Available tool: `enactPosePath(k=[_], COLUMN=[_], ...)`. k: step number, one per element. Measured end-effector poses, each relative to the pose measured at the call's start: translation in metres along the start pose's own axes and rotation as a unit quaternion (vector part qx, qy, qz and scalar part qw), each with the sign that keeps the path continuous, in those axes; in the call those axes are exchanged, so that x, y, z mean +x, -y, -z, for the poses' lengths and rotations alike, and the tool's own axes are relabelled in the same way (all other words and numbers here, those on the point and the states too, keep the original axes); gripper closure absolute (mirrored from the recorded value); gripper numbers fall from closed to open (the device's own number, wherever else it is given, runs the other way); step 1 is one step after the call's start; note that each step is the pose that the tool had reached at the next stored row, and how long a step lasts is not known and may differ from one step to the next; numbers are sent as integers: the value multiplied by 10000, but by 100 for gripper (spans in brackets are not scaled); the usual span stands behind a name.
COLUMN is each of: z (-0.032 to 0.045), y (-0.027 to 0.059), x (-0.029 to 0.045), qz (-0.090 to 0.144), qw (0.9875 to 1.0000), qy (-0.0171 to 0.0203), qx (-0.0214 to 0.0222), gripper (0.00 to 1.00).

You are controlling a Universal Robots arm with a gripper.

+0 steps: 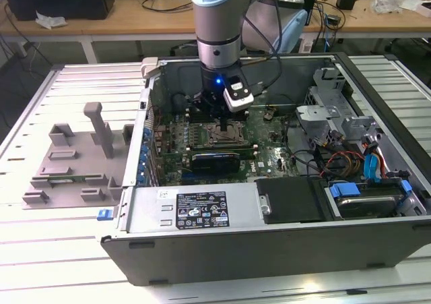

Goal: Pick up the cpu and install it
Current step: 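Install the first cpu locking lever, then install the second cpu locking lever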

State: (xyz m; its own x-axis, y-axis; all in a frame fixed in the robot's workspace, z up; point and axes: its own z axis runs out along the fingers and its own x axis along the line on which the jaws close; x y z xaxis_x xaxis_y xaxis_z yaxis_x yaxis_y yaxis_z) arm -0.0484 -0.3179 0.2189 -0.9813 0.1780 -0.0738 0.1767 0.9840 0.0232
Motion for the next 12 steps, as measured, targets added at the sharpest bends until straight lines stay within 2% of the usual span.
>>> enactPosePath(k=[1, 2, 12], z=[26, 89, 91], y=[0, -2, -2], x=[-2, -7, -7], qz=[0, 0, 0], qw=[10000, 10000, 10000], qy=[0, 0, 0], qx=[1, 0, 1], gripper=[89, 89, 89])
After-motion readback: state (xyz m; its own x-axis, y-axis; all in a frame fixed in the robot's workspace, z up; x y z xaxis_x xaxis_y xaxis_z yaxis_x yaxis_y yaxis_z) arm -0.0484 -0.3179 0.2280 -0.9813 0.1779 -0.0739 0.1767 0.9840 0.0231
